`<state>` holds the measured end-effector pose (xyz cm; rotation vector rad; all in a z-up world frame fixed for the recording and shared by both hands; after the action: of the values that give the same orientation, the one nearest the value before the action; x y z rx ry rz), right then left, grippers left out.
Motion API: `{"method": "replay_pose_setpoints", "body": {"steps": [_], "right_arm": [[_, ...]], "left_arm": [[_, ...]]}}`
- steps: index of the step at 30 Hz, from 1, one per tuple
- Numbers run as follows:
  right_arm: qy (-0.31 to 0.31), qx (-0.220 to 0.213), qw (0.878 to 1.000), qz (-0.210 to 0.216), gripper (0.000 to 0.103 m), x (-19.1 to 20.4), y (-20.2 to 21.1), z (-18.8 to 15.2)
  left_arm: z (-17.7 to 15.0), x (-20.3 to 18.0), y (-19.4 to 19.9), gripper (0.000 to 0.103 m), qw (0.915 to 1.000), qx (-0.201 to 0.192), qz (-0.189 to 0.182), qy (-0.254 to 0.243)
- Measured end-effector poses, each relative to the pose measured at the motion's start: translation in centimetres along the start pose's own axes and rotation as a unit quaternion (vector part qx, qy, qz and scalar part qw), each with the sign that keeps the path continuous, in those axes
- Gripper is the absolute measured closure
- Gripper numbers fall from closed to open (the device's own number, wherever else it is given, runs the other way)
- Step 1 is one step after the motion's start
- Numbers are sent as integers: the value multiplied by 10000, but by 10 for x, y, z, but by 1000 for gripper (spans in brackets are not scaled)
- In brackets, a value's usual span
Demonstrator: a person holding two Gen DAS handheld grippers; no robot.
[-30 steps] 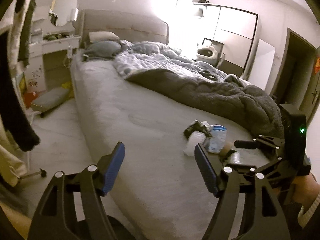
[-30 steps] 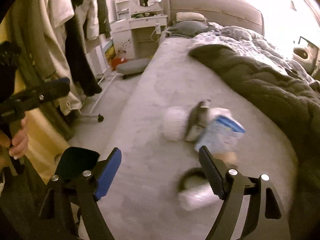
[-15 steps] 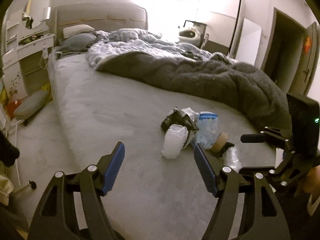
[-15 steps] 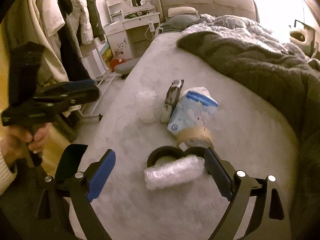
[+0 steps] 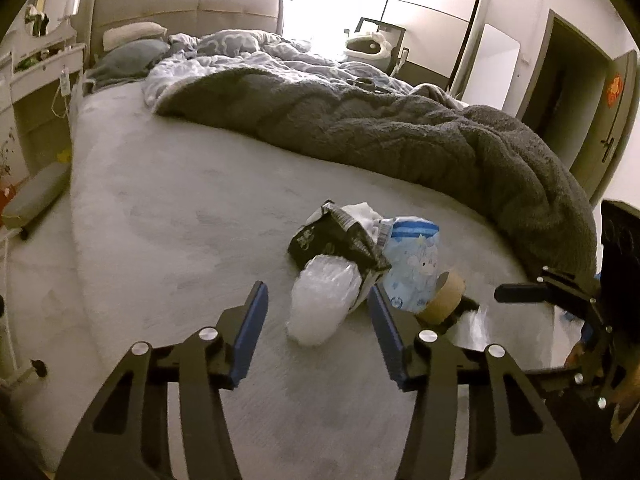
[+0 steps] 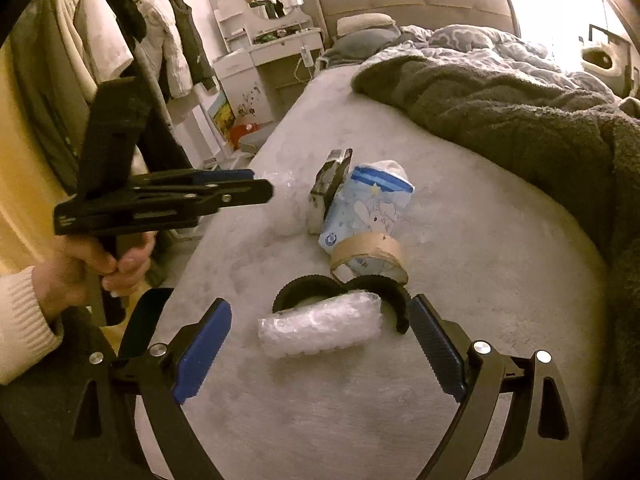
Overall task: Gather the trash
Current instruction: 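Grasp the clear plastic bag with the left gripper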
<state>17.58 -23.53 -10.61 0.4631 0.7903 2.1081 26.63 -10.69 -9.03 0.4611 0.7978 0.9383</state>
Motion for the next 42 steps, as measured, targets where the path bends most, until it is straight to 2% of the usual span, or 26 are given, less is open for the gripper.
{"method": "replay_pose_setpoints", "body": {"steps": [5,14,16,20,28,32,37,42], "right_arm": [[44,-54,9999,139,12,-3,-2,-4],[223,-67,9990,378,12,2,-12,-3],[303,-6,9991,301,12,4,-15,-3],[382,51,9989,274,21,8,-19,-1],[578,310,9978,82,21,11,-24,-8],[599,512,9969,9,34,9,-32,-13],[712,621,9954,-138,36,9,-33,-15],[583,471,9969,-247,36,7,-20,-10]], "left_arm": [[4,-3,-12,63,9996,127,-168,169],[3,-7,-22,74,9997,183,-90,161],[3,-5,-21,74,9997,176,-78,170],[3,-3,-12,75,9998,140,-45,164],[9,-4,16,75,9997,-68,-93,203],[9,-5,27,75,9997,-125,-78,195],[8,-3,45,75,9996,-205,12,198],[6,1,68,74,9991,-325,230,174]]}}
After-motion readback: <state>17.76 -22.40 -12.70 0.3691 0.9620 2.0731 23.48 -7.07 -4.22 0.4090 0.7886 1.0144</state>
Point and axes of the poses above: each gripper's, at about its wrist camera, not at the fingertips, and y roughly against the way its jaws point, x to its left, z to its top, the point moved 5 cm from there along -y, roughly the way its jaws point, and after that the axes turned 15 degrees about y, right-handed, at the moved point
